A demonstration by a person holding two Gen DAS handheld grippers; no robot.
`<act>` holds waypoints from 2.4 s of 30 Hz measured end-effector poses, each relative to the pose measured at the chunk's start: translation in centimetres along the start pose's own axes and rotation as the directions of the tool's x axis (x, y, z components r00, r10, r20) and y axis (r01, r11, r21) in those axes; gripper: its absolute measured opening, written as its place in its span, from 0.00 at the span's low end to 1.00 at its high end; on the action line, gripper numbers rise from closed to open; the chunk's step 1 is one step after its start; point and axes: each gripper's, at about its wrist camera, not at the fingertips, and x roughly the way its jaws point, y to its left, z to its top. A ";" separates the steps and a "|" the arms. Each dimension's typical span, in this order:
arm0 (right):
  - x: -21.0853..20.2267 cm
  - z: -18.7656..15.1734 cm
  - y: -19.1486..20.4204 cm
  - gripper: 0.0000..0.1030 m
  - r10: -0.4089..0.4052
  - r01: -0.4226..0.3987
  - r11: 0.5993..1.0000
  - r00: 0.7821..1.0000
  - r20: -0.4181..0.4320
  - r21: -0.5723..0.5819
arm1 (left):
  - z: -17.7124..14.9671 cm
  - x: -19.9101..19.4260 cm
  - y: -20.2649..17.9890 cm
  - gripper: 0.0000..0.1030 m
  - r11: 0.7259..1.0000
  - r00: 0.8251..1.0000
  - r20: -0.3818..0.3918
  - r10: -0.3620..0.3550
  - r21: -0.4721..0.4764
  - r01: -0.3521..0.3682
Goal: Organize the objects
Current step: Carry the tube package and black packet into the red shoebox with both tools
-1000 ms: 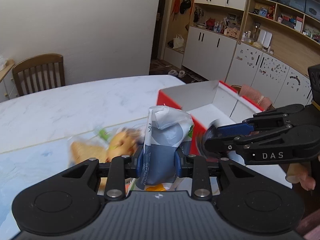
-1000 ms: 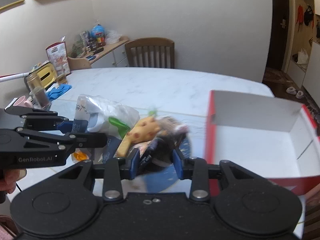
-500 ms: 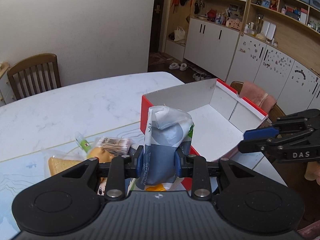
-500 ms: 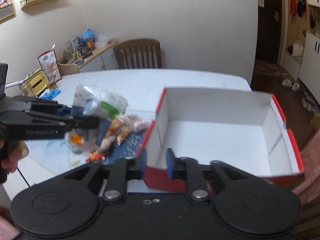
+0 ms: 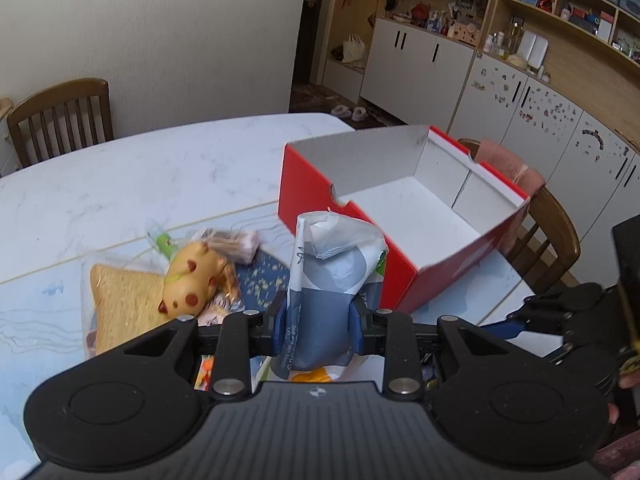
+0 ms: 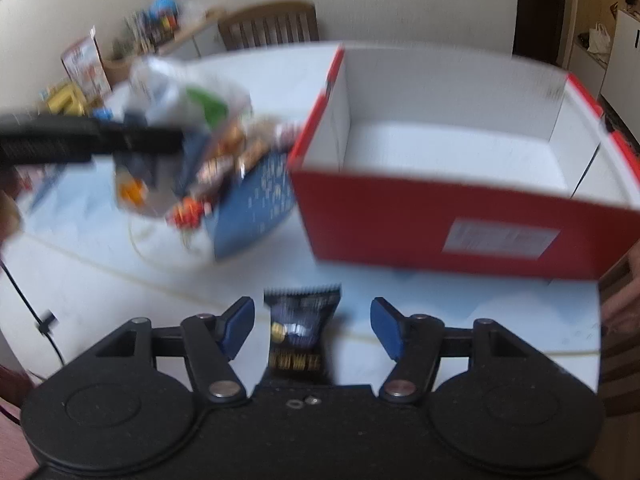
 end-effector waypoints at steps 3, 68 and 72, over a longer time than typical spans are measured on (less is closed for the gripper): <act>1.3 -0.5 1.1 0.59 -0.014 0.013 1.000 0.999 -0.029 -0.020 | -0.7 -0.3 0.6 0.28 1.000 1.000 -0.012 -0.002 -0.001 0.002; -0.7 9.9 -17.6 0.29 -0.159 0.152 0.976 0.987 0.031 0.154 | 12.2 19.9 -12.7 0.28 0.983 0.969 -0.242 0.055 0.181 -0.010; 1.1 9.8 -18.0 0.29 -0.152 0.154 0.976 0.988 -0.024 0.152 | 12.0 21.8 -12.5 0.28 0.982 0.955 -0.288 0.078 0.187 -0.025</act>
